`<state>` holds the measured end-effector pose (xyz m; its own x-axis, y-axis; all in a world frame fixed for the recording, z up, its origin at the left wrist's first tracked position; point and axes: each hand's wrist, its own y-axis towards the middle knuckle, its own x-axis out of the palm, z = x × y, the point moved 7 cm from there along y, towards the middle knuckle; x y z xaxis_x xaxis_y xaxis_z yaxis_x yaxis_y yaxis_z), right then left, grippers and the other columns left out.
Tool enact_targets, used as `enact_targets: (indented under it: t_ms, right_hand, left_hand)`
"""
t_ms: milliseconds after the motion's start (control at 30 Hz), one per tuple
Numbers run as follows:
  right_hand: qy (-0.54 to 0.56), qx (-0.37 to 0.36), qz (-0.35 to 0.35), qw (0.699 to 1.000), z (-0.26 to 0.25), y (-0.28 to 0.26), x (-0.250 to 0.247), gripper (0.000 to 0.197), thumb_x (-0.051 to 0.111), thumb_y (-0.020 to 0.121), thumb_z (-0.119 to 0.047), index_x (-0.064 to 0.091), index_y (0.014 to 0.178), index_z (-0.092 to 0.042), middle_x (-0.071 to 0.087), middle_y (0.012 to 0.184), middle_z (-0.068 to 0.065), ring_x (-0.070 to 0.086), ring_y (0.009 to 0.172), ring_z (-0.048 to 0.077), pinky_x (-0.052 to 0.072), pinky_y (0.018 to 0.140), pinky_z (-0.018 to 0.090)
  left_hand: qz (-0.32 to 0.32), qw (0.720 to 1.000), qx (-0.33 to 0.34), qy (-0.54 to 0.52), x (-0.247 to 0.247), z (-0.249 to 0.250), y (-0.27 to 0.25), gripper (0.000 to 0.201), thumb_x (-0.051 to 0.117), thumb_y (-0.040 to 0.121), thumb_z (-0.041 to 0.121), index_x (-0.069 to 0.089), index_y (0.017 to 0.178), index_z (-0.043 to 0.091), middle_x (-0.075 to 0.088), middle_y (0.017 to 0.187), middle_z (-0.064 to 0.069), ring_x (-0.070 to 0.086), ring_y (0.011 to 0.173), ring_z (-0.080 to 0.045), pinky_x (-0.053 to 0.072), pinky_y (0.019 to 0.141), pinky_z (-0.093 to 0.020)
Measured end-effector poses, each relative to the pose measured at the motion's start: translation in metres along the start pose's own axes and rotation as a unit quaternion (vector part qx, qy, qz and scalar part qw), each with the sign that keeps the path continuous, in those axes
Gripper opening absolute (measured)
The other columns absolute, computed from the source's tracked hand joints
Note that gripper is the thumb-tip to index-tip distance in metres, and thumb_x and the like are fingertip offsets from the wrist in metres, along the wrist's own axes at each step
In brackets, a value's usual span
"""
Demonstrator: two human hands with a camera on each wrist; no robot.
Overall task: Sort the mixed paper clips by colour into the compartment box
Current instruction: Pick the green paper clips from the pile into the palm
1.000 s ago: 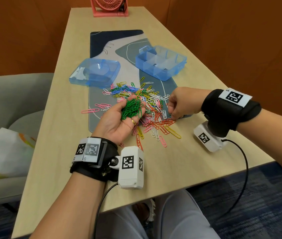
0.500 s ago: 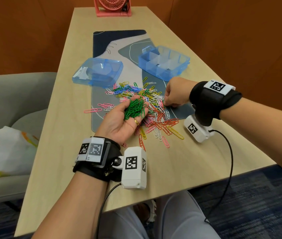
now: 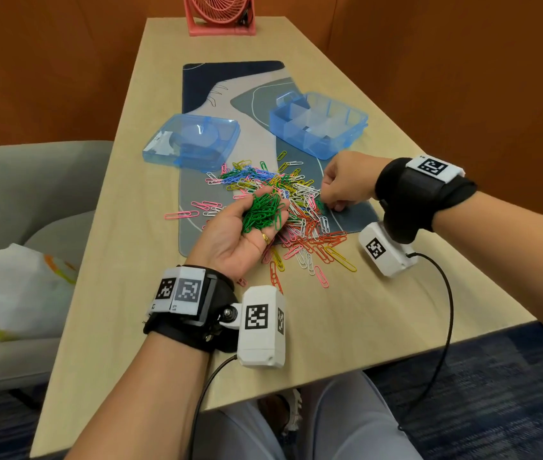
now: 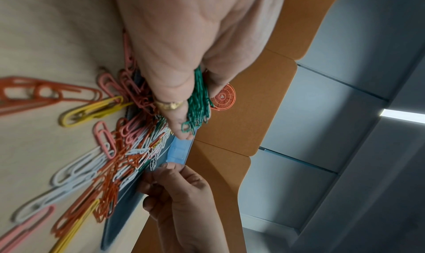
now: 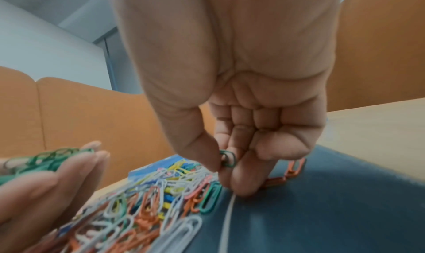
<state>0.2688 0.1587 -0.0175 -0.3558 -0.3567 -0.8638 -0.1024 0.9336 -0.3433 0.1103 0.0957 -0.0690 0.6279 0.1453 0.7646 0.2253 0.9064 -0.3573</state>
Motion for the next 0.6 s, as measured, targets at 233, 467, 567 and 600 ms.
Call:
enact_targets:
  t_ms: [233,467,567,600]
  right_hand:
    - [0.059,0.012,-0.009,0.998,0.002,0.001,0.002,0.007,0.072,0.082,-0.010,0.067,0.078,-0.008,0.066,0.063,0.005,0.060,0.051,0.011,0.052,0.050,0.020]
    - [-0.014,0.003,-0.018,1.000,-0.004,0.002,0.010,0.017,0.073,0.081,-0.013,0.063,0.068,-0.011,0.063,0.060,0.003,0.054,0.048,0.012,0.047,0.052,0.021]
    - [-0.041,-0.009,-0.012,0.999,-0.006,-0.001,0.010,0.013,0.075,0.080,-0.015,0.064,0.072,-0.012,0.063,0.070,0.004,0.055,0.062,0.015,0.049,0.056,0.023]
    - [-0.057,-0.017,-0.003,0.998,-0.007,-0.003,0.010,0.013,0.075,0.079,-0.016,0.064,0.072,-0.013,0.062,0.071,0.003,0.055,0.064,0.015,0.047,0.057,0.023]
  left_hand:
    - [0.004,1.000,0.005,0.006,0.000,0.002,0.000,0.032,0.031,0.102,0.014,0.058,0.096,-0.001,0.062,0.090,-0.021,0.062,0.085,-0.028,0.055,0.073,-0.035]
    - [0.002,1.000,0.005,0.001,0.000,0.002,0.000,0.031,0.031,0.102,0.014,0.057,0.098,-0.001,0.060,0.094,-0.021,0.061,0.086,-0.028,0.054,0.075,-0.034]
    - [0.001,1.000,0.006,-0.003,-0.001,0.002,0.001,0.031,0.031,0.102,0.014,0.057,0.097,-0.001,0.060,0.093,-0.022,0.061,0.085,-0.028,0.057,0.069,-0.033]
    - [0.000,1.000,0.007,-0.003,-0.001,0.002,0.001,0.031,0.031,0.102,0.014,0.057,0.096,-0.001,0.060,0.093,-0.022,0.061,0.086,-0.029,0.057,0.070,-0.034]
